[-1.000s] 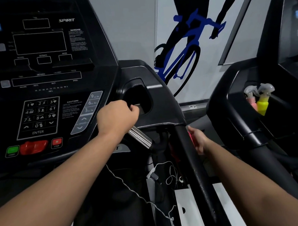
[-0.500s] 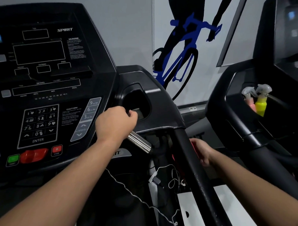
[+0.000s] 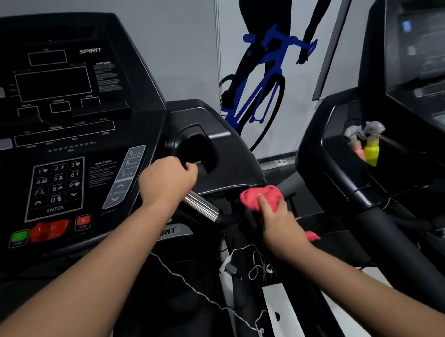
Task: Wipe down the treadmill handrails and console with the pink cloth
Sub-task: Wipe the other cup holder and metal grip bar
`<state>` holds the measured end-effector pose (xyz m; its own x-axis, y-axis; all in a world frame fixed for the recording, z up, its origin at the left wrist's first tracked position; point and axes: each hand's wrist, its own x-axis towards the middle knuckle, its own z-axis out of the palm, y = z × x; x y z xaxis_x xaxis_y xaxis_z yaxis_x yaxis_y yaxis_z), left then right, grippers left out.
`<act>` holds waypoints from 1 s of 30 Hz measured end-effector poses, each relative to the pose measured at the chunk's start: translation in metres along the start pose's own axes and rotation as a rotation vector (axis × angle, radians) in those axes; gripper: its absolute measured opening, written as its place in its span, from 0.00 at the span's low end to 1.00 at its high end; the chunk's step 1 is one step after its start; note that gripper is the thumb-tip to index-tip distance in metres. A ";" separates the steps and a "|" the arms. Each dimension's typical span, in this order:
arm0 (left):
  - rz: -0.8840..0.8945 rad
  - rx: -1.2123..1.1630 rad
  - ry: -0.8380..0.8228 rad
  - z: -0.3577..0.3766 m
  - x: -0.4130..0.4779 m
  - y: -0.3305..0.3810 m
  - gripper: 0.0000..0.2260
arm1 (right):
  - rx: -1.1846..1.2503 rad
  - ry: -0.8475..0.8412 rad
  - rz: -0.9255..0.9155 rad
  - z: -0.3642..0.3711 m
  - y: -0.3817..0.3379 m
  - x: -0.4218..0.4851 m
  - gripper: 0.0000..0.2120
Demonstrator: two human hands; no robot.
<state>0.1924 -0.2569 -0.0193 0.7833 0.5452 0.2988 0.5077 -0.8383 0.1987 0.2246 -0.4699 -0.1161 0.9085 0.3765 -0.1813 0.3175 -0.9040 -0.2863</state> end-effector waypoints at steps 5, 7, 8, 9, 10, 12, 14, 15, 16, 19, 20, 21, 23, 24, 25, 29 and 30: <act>0.007 -0.005 0.005 0.002 0.001 -0.001 0.17 | -0.229 0.047 -0.018 0.002 -0.023 0.014 0.23; 0.007 -0.021 0.004 0.001 0.002 -0.001 0.17 | -0.095 0.094 -0.041 -0.005 -0.023 0.032 0.17; 0.008 -0.028 0.001 0.001 0.002 -0.002 0.17 | -0.041 0.104 -0.052 -0.007 -0.021 0.038 0.14; 0.008 -0.033 -0.001 0.001 0.002 -0.002 0.17 | -0.010 0.104 -0.067 -0.009 -0.019 0.040 0.13; 0.007 -0.035 -0.004 0.001 0.002 -0.002 0.17 | 0.004 0.100 -0.091 -0.009 -0.017 0.038 0.13; 0.005 -0.035 -0.004 0.001 0.001 -0.004 0.17 | 0.002 0.089 -0.140 -0.007 -0.011 0.024 0.13; -0.004 -0.033 -0.002 0.001 0.000 -0.004 0.17 | -0.052 0.067 -0.180 -0.003 -0.004 0.004 0.14; -0.010 -0.031 -0.002 0.001 0.001 -0.004 0.17 | -0.093 0.054 -0.197 -0.001 0.000 -0.007 0.14; -0.014 -0.028 -0.005 0.001 0.001 -0.003 0.17 | -0.133 0.041 -0.213 0.003 0.004 -0.016 0.14; -0.013 -0.012 -0.017 0.001 0.001 -0.002 0.17 | -0.173 -0.006 -0.237 0.004 0.012 -0.028 0.16; -0.012 -0.006 -0.020 0.001 0.001 -0.002 0.17 | -0.151 -0.017 -0.224 0.001 0.012 -0.023 0.17; -0.011 -0.001 -0.021 0.000 0.000 -0.001 0.17 | -0.126 -0.018 -0.201 -0.002 0.009 -0.016 0.17; -0.010 0.000 -0.020 -0.001 0.000 0.000 0.17 | -0.089 -0.003 -0.129 -0.009 0.000 0.005 0.18; -0.009 -0.003 -0.017 -0.001 0.000 0.000 0.17 | -0.068 -0.004 -0.090 -0.012 -0.005 0.015 0.19; -0.006 -0.009 -0.013 -0.001 0.001 -0.001 0.17 | -0.049 -0.013 -0.056 -0.013 -0.009 0.023 0.19; 0.019 -0.034 -0.018 0.000 -0.001 -0.003 0.17 | -0.055 0.015 -0.045 -0.008 -0.010 0.015 0.20; 0.024 -0.036 -0.019 0.000 -0.001 -0.003 0.17 | -0.073 0.022 -0.061 -0.006 -0.007 0.006 0.21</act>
<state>0.1898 -0.2554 -0.0199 0.8019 0.5243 0.2866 0.4754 -0.8504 0.2254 0.2296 -0.4621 -0.1093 0.8923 0.4277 -0.1447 0.3908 -0.8920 -0.2270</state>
